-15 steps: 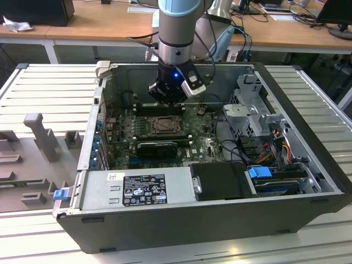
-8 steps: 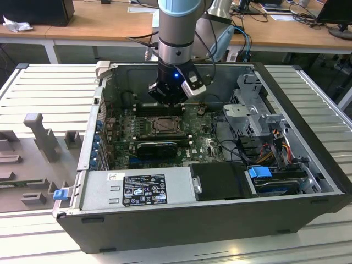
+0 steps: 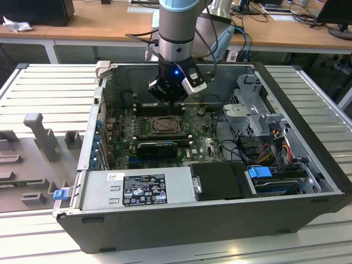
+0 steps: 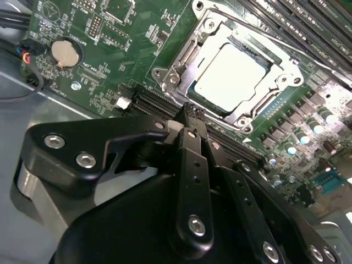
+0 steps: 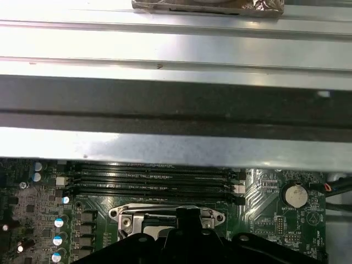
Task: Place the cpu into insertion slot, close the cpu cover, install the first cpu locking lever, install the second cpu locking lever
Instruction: 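Install the second cpu locking lever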
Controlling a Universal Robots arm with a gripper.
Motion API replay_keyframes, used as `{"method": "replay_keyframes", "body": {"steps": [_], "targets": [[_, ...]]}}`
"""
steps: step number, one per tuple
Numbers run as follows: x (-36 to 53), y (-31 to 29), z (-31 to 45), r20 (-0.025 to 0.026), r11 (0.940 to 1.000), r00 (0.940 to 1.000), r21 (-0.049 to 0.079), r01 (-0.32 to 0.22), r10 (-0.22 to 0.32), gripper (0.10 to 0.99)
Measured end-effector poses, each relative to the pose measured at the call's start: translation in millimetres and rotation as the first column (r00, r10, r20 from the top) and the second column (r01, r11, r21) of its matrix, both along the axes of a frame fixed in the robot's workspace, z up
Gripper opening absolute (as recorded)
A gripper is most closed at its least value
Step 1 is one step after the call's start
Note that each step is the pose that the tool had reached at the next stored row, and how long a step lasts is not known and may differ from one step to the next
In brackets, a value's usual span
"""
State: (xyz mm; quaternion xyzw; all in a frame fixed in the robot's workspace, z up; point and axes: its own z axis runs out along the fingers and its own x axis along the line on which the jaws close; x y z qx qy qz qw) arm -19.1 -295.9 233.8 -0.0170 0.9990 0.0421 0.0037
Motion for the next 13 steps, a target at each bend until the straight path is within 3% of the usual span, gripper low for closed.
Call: {"method": "replay_keyframes", "body": {"steps": [2, 13], "targets": [[0.0, 0.0, 5.5, -0.0001, 1.0000, 1.0000, 0.000, 0.000, 0.000, 0.106], [0.1, -3.6, 5.3, 0.0000, 1.0000, 1.0000, 0.000, 0.000, 0.000, 0.106]]}}
